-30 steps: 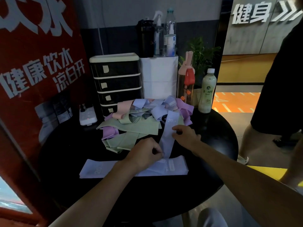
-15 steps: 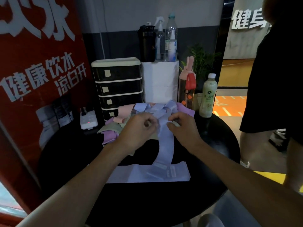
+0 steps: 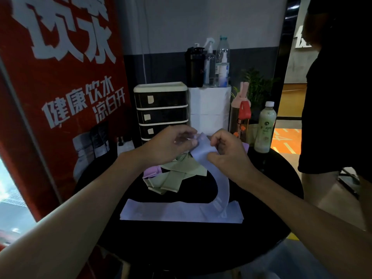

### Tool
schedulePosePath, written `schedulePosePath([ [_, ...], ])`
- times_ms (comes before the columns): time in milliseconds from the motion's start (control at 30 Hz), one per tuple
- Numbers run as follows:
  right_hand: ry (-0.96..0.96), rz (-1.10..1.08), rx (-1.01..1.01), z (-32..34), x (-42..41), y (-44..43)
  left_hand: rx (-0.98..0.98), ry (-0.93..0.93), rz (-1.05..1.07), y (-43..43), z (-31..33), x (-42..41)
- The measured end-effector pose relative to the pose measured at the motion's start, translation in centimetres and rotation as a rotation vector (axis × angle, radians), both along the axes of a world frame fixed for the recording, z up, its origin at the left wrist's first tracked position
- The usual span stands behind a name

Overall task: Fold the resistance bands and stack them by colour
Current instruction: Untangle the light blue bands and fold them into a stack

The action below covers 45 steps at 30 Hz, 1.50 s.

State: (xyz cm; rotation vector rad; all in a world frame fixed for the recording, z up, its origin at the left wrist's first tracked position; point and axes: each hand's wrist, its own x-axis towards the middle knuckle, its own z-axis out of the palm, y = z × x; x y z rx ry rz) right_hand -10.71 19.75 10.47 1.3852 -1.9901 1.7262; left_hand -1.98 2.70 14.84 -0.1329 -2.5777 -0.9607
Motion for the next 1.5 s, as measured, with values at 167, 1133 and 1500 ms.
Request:
schedulePosePath([
  [167,0.009,0.055,-0.004,0.7,1.3,0.0,0.137,-0.013,0.017,0.4,-0.1,1.1],
  [1133,-0.452,0.217,0.174,-2.4,3.5,0.4,0.477,0.387,0.385,-2.1,2.7,5.0],
  [1500,-0.559,0.284,0.288,-4.4,1.6,4.4,0.575,0.411,0.537,-4.8,0.0,6.9],
])
